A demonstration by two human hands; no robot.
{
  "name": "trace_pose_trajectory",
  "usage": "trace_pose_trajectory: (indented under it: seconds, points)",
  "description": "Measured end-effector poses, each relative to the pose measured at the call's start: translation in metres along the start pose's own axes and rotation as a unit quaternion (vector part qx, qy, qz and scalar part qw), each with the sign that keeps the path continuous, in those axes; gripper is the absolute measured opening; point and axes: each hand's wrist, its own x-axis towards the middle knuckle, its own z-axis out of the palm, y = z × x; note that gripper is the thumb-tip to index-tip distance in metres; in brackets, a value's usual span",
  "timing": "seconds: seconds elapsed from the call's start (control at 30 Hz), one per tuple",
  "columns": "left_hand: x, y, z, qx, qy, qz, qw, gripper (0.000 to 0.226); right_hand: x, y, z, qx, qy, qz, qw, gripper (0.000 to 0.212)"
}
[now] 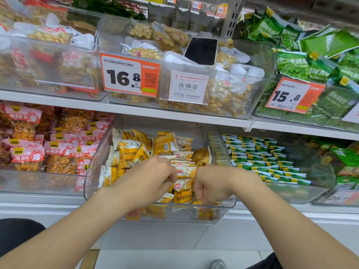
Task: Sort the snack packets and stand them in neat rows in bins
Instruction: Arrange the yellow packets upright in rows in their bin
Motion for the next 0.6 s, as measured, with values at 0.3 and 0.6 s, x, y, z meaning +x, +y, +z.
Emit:
trace_pose_trajectory:
  seconds: [0.3, 0.6]
  points:
    - [0.003, 0.007, -0.003, -0.218, -0.011, -0.022, 0.976, 0.046, -0.017, 0.007, -0.012, 0.189, 0.156, -0.056, 0.968, 0.011]
    - [0.002, 0.008, -0.019, -0.472, 0.058, -0.182, 0.860, 0.014, -0.026, 0.004, -0.009, 0.481, 0.157, -0.075, 0.859, 0.038]
